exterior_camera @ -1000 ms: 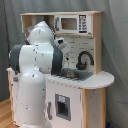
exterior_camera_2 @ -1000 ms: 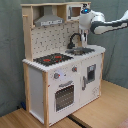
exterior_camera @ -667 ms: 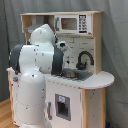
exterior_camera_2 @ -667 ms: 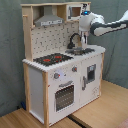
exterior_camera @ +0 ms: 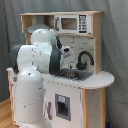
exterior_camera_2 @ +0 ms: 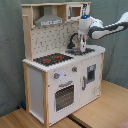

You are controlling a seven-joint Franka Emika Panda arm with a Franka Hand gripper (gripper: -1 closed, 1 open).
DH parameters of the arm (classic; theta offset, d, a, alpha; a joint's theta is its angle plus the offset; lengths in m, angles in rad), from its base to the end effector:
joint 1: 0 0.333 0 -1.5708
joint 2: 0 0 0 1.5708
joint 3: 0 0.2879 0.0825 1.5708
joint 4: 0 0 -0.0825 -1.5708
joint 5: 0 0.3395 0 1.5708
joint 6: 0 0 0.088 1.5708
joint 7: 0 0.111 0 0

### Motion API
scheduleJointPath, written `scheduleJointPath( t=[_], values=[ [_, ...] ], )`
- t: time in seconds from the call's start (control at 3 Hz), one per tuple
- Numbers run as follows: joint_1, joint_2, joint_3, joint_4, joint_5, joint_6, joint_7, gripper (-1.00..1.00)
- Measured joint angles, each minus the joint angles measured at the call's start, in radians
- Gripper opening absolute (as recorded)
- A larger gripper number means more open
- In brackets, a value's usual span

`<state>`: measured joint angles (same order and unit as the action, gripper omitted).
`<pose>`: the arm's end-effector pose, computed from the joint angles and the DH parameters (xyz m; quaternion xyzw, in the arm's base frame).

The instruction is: Play with the kitchen

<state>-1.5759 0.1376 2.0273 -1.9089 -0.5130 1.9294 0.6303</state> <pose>0.4866 0.1733 0.5116 0.9825 -0.0092 0.1313 0.1321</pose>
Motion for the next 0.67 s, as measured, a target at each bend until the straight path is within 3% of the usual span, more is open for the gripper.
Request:
scheduleJointPath(
  t=[0.67],
  values=[
    [-0.005,-0.113,-0.048,-0.001,0.139,0.08,-0.034,1.0]
  ],
)
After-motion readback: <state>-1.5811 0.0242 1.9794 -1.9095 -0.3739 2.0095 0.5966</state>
